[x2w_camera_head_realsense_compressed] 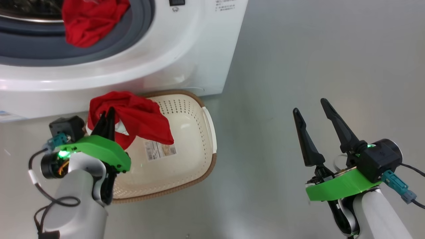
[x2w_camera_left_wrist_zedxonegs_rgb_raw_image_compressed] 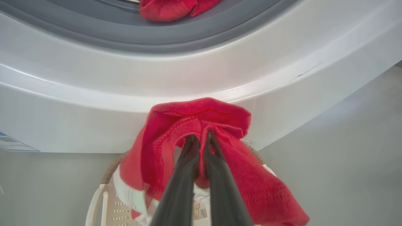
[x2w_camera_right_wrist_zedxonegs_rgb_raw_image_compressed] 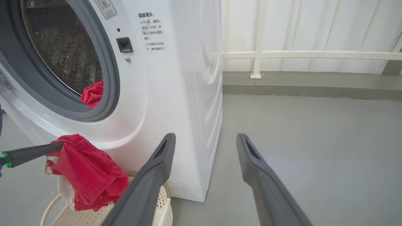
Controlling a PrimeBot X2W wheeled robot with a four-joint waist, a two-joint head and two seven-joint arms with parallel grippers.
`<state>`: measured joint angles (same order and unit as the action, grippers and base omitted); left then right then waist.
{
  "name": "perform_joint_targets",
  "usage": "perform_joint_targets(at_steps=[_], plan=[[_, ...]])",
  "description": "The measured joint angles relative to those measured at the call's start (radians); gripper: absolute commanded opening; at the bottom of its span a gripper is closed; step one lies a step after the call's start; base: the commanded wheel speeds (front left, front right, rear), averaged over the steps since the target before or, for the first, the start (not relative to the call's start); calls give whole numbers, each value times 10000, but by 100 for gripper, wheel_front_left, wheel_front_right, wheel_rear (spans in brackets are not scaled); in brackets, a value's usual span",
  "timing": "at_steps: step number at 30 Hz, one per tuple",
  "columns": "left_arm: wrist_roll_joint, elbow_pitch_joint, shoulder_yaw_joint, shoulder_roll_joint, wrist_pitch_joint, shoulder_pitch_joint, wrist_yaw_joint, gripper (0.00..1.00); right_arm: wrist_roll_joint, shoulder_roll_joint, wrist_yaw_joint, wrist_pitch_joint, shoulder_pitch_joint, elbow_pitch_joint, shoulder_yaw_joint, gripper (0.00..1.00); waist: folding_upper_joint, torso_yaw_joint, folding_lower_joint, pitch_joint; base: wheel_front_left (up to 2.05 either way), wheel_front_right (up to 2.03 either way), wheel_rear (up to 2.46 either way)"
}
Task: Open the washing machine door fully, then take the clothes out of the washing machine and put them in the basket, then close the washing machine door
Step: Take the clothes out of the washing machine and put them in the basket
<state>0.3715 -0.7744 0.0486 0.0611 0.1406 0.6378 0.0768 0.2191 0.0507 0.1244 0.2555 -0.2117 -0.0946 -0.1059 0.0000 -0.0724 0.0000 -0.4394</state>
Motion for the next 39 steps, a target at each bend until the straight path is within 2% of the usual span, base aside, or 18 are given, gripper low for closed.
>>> perform_joint_targets(at_steps=[18,31,35,36,39], plan=[[650,-4211,-211,138,-510,2110,209,0,188,4,0,0,-722,54,-313,100,0,-523,0,-1527,0,0,0],[1009,-5058,-224,190,-1511,2448,382,0,276,4,0,0,-966,48,-401,100,0,-835,0,-2033,0,0,0],[1026,-5127,-127,207,-1712,2455,384,47,351,4,0,0,-1080,52,-385,100,0,-894,0,-2137,0,0,0],[1026,-5143,-100,205,-1747,2468,389,66,359,4,0,0,-1080,50,-384,100,0,-900,0,-2150,0,0,0],[1026,-5158,-35,219,-1743,2483,395,95,370,4,0,0,-1080,40,-384,100,1,-893,0,-2144,0,0,0]])
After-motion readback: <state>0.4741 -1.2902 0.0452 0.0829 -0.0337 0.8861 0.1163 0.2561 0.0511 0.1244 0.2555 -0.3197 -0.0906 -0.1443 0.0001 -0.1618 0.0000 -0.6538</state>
